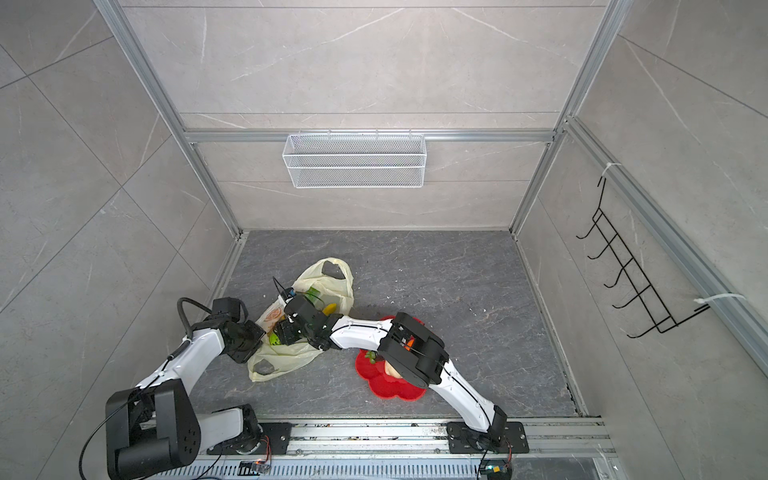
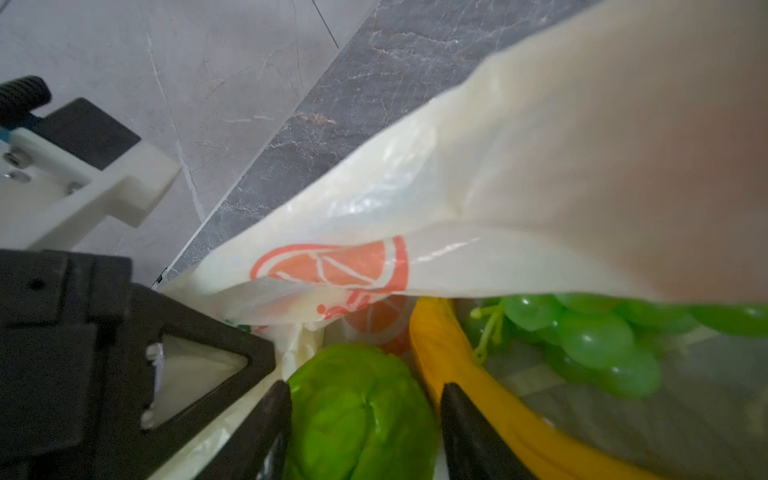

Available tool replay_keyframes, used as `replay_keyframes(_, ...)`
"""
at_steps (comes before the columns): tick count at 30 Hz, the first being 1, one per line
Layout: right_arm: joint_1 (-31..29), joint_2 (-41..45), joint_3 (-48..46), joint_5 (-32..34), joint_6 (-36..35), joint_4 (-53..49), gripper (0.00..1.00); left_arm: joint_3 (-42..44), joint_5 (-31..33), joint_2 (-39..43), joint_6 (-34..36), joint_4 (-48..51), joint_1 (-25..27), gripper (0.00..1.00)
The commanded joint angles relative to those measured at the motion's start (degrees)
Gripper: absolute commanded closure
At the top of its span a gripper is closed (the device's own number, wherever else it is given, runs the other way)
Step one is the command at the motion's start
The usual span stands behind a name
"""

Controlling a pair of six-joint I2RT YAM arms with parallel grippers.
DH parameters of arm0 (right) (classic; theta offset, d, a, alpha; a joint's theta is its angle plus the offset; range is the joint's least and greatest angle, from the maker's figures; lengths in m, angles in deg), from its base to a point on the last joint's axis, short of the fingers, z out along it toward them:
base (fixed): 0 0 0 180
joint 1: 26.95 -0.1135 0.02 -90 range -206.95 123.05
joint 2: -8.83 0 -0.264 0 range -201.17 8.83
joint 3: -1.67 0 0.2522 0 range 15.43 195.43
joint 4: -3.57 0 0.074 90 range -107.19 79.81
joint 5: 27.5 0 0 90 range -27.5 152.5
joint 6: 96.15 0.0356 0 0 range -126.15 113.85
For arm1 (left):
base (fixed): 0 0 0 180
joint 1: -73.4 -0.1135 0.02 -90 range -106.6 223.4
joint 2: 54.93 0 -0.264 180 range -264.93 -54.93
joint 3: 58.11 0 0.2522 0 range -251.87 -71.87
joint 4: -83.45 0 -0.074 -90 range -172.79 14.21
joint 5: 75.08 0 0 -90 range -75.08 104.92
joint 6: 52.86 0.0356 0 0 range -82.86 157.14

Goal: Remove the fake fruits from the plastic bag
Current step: 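Close the right gripper on the green bumpy fruit inside the bag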

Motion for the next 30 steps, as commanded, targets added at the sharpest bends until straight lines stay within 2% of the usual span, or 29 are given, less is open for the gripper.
replay_keyframes(1, 0.02, 2.53, 4.25, -2.27, 4.65, -14.36, 0.39, 0.14, -3.75, -0.29, 2.04, -2.96, 1.27, 0.97)
replay_keyframes(6, -0.02, 2.60, 5.49, -2.95, 8.88, -20.90, 0.38, 0.87, -4.65, 0.17, 1.85, -3.71, 1.68, 0.98)
replay_keyframes(11, 0.06, 1.26, 8.24, -2.13, 10.19, -25.68, 0.30, 1.80, -4.91, 1.46, 1.86, -4.19, 1.98, 0.98)
replay_keyframes(15, 0.05, -1.58, 10.91, -5.82, 12.58, -25.65, 0.24, 2.23, -6.11, 1.54, 1.69, -4.71, 2.54, 0.98)
replay_keyframes(20, 0.26, -4.52, 13.48, -6.61, 14.24, -25.68, 0.19, 2.57, -6.31, 2.52, 1.62, -4.31, 3.29, 0.99)
replay_keyframes(27, 1.11, -8.28, 18.87, -6.67, 14.72, -29.20, 0.18, 3.23, -6.47, 3.69, 1.73, -3.50, 3.63, 0.99)
replay_keyframes(30, 1.22, -8.63, 19.40, -7.34, 15.07, -29.11, 0.22, 3.60, -6.91, 3.74, 1.66, -3.17, 3.92, 0.99)
